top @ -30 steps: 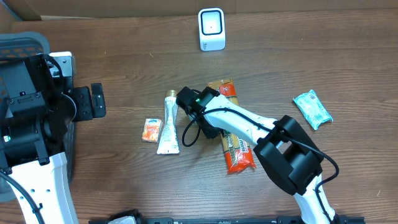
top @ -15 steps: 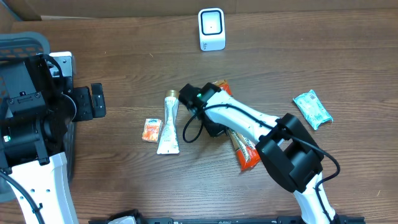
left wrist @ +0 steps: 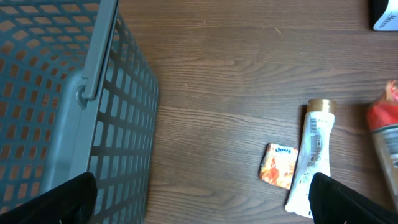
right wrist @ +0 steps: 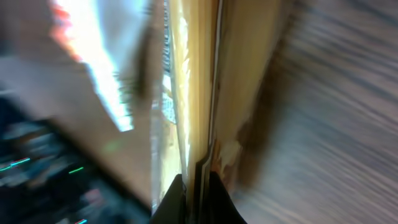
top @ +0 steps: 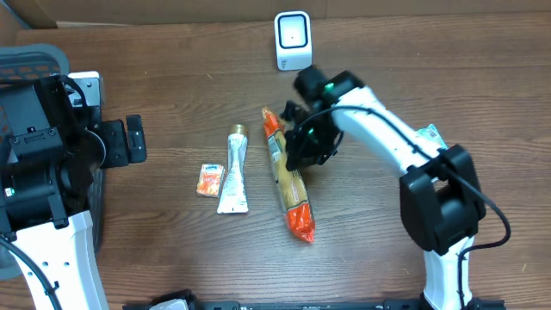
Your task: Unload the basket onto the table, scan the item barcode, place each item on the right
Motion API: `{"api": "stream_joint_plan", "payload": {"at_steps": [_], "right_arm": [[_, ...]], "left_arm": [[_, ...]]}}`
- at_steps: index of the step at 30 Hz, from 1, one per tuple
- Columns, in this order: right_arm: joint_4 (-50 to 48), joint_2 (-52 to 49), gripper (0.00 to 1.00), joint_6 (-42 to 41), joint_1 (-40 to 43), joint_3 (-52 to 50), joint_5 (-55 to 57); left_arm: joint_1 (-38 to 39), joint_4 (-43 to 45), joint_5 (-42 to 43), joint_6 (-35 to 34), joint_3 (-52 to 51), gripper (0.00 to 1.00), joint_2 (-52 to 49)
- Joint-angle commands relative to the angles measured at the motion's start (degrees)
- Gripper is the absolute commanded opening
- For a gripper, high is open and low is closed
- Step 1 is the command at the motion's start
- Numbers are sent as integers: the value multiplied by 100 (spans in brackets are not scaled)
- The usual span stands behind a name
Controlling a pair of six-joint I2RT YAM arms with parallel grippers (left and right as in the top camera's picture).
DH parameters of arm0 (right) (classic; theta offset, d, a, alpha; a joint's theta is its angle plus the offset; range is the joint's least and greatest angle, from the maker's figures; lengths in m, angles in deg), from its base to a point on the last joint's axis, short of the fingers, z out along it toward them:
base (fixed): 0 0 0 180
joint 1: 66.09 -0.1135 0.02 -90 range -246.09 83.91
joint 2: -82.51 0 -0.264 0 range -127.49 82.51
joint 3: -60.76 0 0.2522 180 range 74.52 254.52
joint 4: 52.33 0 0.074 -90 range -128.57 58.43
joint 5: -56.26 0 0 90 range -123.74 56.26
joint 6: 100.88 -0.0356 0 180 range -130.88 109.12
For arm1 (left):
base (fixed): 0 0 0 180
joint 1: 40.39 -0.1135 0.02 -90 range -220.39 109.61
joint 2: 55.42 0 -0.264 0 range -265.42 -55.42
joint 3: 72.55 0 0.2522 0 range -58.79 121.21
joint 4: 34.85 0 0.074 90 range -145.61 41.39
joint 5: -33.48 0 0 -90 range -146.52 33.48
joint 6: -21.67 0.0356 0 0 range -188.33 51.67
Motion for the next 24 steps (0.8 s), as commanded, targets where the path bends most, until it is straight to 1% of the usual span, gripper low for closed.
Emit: {"api": "stream_joint_plan", "payload": {"at_steps": [1, 7, 9, 11, 13, 15, 19, 24], "right_arm": [[-221, 192, 4, 415, 448, -293, -1513], [-1298, 151, 4, 319, 868, -1534, -1469], [-1617, 151, 4, 142, 1064, -1908, -1213], [-1707, 151, 13, 83, 1320, -2100, -822], [-1657, 151, 31, 92, 1561, -2133, -522], [-1635, 153, 44, 155, 1792, -2131, -470], [-1475, 153, 58, 791, 2179, -2131, -1008], [-1128, 153, 72, 1250, 2212, -2140, -1137]], "left_arm": [[-22, 9, 26, 66, 79, 100, -9], [-22, 9, 26, 66, 79, 100, -9], [-22, 9, 26, 66, 79, 100, -9], [-22, 9, 26, 66, 79, 100, -9], [-22, 9, 26, 66, 79, 100, -9], [-22, 9, 26, 66, 79, 100, -9], [-22, 9, 26, 66, 79, 100, -9], [-20, 9, 26, 66, 79, 100, -9]]}}
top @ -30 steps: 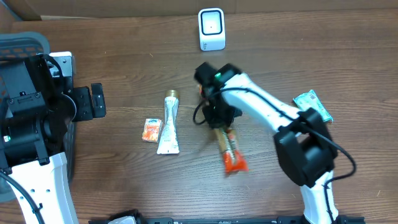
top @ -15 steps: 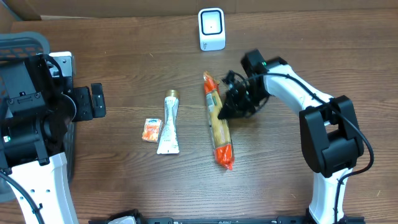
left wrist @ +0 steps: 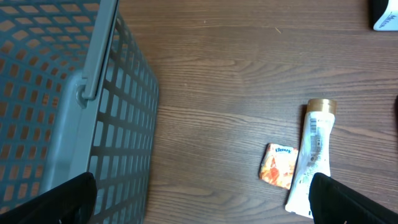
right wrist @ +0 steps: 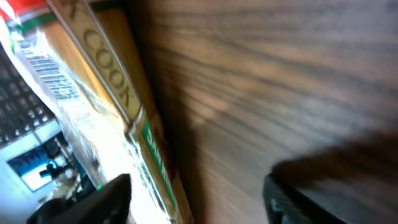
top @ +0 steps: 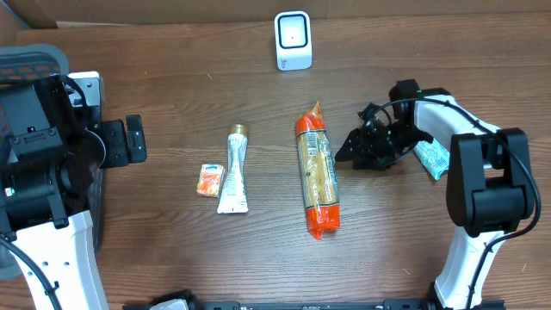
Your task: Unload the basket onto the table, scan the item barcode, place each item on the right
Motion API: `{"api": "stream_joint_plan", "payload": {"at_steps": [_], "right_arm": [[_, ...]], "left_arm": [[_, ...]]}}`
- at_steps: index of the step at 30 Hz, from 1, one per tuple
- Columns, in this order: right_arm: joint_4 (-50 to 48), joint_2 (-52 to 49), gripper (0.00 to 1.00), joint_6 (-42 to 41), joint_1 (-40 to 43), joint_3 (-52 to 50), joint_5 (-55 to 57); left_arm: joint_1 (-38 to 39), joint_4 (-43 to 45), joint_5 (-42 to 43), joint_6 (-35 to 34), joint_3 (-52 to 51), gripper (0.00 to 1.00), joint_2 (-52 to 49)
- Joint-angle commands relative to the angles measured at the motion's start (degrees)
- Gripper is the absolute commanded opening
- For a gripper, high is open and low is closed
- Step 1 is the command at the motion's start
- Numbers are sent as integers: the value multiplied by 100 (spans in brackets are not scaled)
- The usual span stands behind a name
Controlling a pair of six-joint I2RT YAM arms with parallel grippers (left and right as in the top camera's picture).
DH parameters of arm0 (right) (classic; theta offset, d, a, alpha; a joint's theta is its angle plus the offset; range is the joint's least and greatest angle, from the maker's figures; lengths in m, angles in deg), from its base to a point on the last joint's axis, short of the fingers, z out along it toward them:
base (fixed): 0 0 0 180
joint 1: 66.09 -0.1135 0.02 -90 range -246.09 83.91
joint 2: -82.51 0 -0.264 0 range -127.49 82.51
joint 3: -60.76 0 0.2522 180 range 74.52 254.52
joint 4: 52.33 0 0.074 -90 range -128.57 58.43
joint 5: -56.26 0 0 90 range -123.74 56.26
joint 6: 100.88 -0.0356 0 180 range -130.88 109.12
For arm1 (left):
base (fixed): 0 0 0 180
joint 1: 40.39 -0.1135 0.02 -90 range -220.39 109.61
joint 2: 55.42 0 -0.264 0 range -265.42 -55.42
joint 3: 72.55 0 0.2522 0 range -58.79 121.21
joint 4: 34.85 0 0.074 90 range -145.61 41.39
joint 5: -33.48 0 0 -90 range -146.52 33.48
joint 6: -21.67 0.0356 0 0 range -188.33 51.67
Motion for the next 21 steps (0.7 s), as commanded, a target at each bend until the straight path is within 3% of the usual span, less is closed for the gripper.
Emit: {"api": "stream_joint_plan", "payload": {"at_steps": [1, 14, 18, 21], "right_arm": [[125, 151, 72, 531, -111, -61, -313], [-551, 149, 75, 514, -772, -730, -1401], [-763, 151, 70, 295, -975, -730, -1408], [-1095, 151, 63, -448, -1104, -730, -798]], "left_arm": [[-20, 9, 26, 63, 79, 100, -9], [-22, 9, 26, 63, 79, 100, -9], [-22, 9, 26, 63, 79, 100, -9], [-20, 9, 26, 63, 79, 100, -9]]}}
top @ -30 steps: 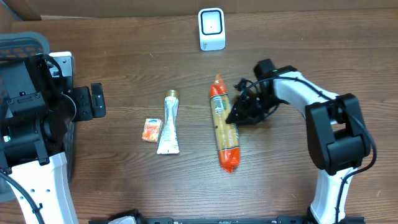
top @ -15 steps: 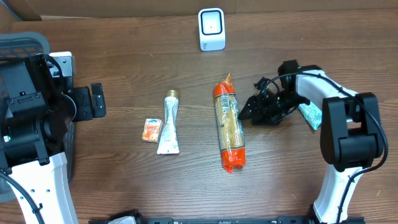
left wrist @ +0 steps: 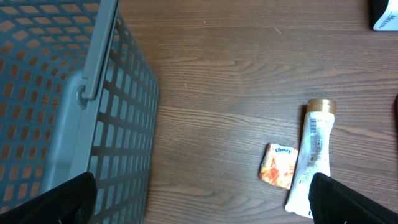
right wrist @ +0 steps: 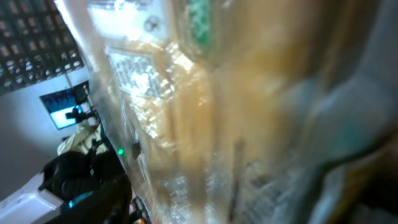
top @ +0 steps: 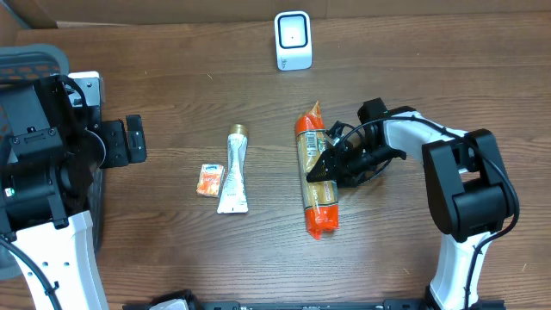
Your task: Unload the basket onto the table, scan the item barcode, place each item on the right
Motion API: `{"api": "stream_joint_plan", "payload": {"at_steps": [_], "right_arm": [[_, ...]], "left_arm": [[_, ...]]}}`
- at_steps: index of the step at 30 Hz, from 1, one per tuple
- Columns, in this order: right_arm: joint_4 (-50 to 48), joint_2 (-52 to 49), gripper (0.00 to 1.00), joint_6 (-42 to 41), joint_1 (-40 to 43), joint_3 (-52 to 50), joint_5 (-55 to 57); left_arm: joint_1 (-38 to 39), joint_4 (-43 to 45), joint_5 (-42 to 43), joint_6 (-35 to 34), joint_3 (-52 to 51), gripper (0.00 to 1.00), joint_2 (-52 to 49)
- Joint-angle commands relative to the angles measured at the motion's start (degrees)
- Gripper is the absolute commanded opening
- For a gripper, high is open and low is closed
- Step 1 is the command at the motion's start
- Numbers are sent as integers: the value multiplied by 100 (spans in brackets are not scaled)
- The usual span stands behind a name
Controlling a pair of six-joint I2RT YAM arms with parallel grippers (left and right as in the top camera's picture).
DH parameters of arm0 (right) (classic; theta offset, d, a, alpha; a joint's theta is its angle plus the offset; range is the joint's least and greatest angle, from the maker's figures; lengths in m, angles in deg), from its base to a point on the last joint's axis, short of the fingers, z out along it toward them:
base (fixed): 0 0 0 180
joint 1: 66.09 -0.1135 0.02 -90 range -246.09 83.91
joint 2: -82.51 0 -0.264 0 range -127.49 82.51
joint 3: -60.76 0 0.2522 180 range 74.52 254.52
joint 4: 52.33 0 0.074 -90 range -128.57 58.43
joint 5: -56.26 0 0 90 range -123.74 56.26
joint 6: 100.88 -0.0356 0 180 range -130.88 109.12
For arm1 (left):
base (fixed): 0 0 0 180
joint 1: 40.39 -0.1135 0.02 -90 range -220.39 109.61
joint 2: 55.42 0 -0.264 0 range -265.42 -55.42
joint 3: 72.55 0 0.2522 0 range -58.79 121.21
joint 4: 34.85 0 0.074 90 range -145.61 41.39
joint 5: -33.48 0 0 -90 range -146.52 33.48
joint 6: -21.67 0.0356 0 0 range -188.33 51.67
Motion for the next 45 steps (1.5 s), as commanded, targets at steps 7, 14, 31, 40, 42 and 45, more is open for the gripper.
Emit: {"api": "stream_joint_plan", "payload": {"at_steps": [7, 14, 31, 40, 42, 45], "right_arm": [[-479, 153, 11, -1403, -170, -22, 1080], [20, 557, 4, -1145, -4, 297, 1320], [909, 3314, 4, -105, -240, 693, 59], [988, 3622, 4, -105, -219, 691, -1060], [988, 3622, 4, -107, -219, 693, -1209], [1012, 3622, 4, -107, -219, 691, -1228]], "left_arm": [[-22, 9, 28, 66, 79, 100, -9], [-20, 9, 26, 66, 79, 100, -9], [-20, 9, 26, 66, 79, 100, -9], [-22, 9, 28, 66, 79, 100, -9], [-22, 9, 26, 66, 79, 100, -9], [-22, 9, 26, 66, 79, 100, -9]]}}
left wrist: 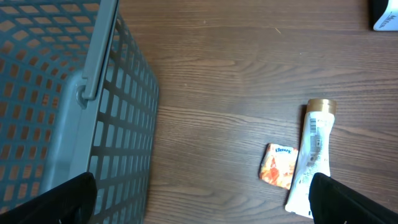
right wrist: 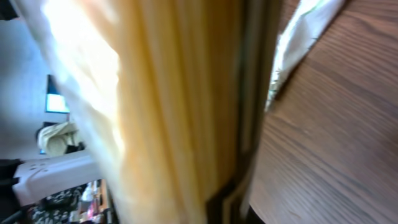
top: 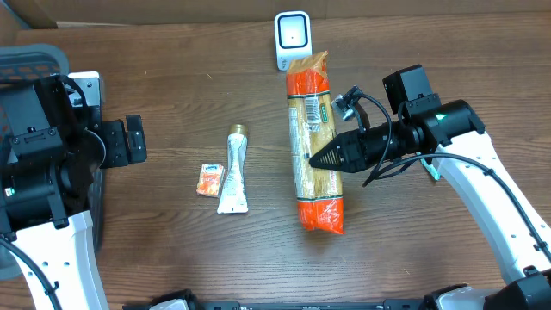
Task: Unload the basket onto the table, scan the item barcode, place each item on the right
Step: 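Raise the spaghetti package toward the white scanner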
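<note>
A long spaghetti pack (top: pixel 312 142) with orange ends hangs lifted over the table middle, its top end just below the white scanner (top: pixel 293 40). My right gripper (top: pixel 323 160) is shut on the pack's right side. In the right wrist view the yellow pack (right wrist: pixel 161 99) fills the frame, blurred. My left gripper (left wrist: pixel 202 199) stands open at the far left, beside the basket, with nothing between its fingers.
A white tube with a gold cap (top: pixel 234 169) and a small orange packet (top: pixel 209 180) lie left of the pack. A grey mesh basket (left wrist: pixel 56 106) stands at the left edge. A teal packet (top: pixel 430 169) shows behind my right arm.
My right gripper was at the pack's right side with the pack flat on the table. Now it is shut on the pack, which is lifted and closer to the scanner.
First my right gripper held the pack, lying slanted near the tube. Then the pack lay straighter and farther right, with the gripper open and apart at the right. It then came back to the pack's side, and now holds it raised below the scanner.
</note>
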Motion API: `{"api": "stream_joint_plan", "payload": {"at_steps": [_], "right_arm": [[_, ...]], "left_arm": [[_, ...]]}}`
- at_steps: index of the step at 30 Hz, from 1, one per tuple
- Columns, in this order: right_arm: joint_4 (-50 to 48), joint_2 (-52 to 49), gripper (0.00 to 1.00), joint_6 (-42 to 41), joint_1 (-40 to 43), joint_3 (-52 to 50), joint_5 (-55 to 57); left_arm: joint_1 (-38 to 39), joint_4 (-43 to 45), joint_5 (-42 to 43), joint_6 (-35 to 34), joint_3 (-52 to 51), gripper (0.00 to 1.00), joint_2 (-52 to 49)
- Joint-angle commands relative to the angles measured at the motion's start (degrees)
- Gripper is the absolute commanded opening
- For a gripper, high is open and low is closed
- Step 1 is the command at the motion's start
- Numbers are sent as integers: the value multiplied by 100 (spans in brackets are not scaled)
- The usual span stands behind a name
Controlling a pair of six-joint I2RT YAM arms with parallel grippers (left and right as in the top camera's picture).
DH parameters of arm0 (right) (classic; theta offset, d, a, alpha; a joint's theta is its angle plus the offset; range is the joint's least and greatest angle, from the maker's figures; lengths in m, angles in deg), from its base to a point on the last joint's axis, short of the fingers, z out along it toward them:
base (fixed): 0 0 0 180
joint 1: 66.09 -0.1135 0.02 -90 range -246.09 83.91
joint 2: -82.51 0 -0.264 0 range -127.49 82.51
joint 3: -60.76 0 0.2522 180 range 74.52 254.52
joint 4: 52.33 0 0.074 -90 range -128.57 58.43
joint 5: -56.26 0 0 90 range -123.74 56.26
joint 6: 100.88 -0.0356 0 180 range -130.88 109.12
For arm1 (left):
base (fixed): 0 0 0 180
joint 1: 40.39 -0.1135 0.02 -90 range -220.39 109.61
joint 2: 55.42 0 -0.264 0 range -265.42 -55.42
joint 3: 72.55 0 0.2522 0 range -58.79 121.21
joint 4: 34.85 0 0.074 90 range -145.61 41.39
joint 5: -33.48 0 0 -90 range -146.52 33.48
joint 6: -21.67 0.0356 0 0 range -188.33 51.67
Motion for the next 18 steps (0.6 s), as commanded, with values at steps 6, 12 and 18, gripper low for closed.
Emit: {"api": "stream_joint_plan", "payload": {"at_steps": [6, 12, 18], "right_arm": [[7, 269, 4, 114, 7, 221, -796], [4, 269, 4, 44, 7, 227, -791], [13, 269, 3, -264, -13, 348, -439]], "left_arm": [[-20, 9, 28, 66, 79, 100, -9], [-22, 9, 26, 66, 79, 100, -9], [-22, 9, 26, 66, 79, 100, -9]]}}
